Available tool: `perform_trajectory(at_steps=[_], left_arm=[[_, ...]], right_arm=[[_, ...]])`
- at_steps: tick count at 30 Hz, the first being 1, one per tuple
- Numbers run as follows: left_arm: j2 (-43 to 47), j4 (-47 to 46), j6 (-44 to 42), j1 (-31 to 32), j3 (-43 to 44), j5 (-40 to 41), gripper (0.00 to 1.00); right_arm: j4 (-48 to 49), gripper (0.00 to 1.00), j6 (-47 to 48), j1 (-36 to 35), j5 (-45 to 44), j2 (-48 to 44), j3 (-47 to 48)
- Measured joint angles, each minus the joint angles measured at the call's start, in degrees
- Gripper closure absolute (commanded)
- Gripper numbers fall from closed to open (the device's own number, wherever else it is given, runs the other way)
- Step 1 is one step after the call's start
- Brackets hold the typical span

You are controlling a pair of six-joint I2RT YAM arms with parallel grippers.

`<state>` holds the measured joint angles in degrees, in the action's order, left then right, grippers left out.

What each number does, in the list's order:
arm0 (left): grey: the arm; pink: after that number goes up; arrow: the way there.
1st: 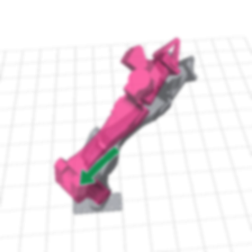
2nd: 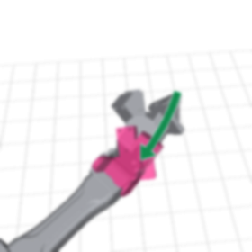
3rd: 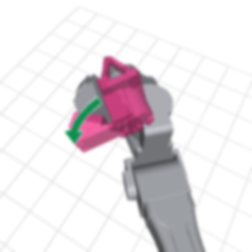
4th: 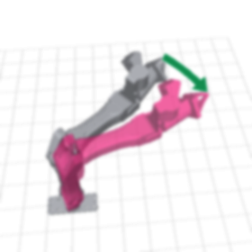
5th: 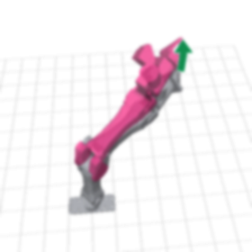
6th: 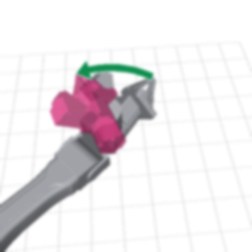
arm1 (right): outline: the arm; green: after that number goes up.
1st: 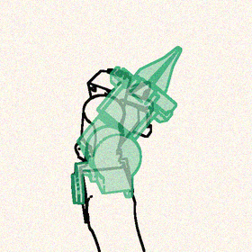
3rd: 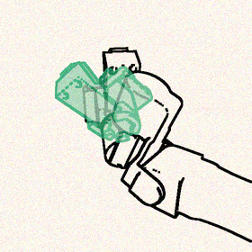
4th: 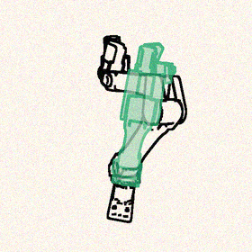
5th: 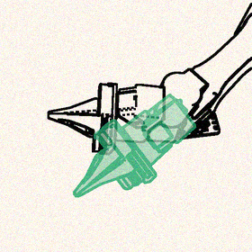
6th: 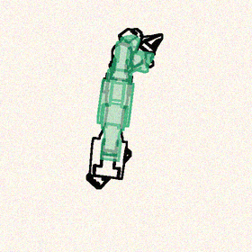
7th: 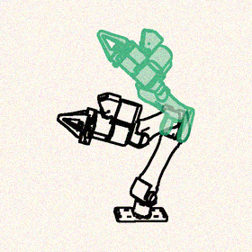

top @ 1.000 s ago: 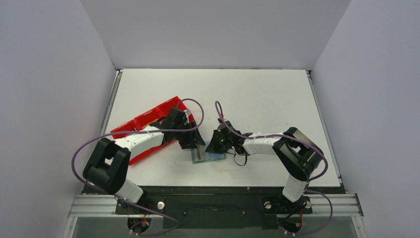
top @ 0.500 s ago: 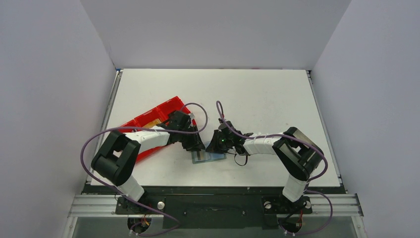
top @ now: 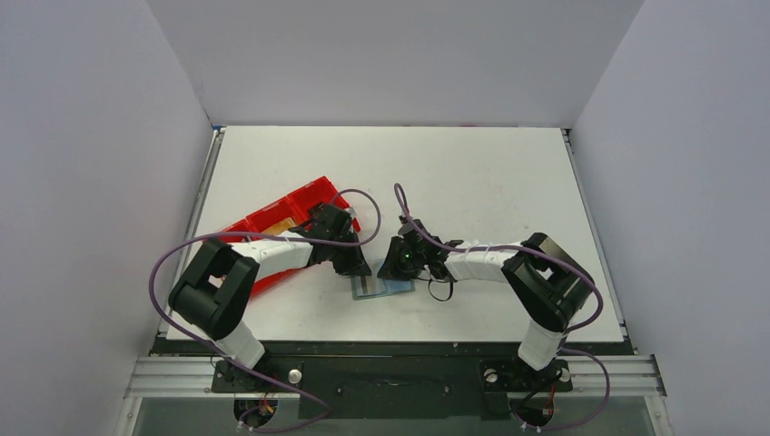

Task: Take the credit cards out of the card holder
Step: Remove the credit card from the card holder.

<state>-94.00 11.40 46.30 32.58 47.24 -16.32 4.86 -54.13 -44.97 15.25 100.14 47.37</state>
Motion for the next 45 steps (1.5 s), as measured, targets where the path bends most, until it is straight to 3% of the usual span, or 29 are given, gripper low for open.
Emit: perform_trajectory(at_steps=[4, 11, 39, 45], left_arm=[[0.0, 0.09, 0.0, 0.0, 0.02, 0.15, 1.0], [0.48, 1.42, -0.07, 0.0, 0.44, 1.25, 1.0], [2.73, 5.09, 0.02, 2.58, 7.1, 1.31, 1.0], [-0.17, 4.59, 0.5, 4.44, 9.05, 1.07, 0.84]], right_arm=[[-3.56, 0.61, 0.85, 0.0, -1.05, -1.03, 1.25], [-10.19, 0.49, 2.49, -0.07, -4.31, -4.52, 3.41], [-24.76, 0.45, 3.34, 1.18, -20.02, -20.92, 2.97], [-25.77, 0.45, 3.8, 1.53, -21.2, -21.27, 2.95]])
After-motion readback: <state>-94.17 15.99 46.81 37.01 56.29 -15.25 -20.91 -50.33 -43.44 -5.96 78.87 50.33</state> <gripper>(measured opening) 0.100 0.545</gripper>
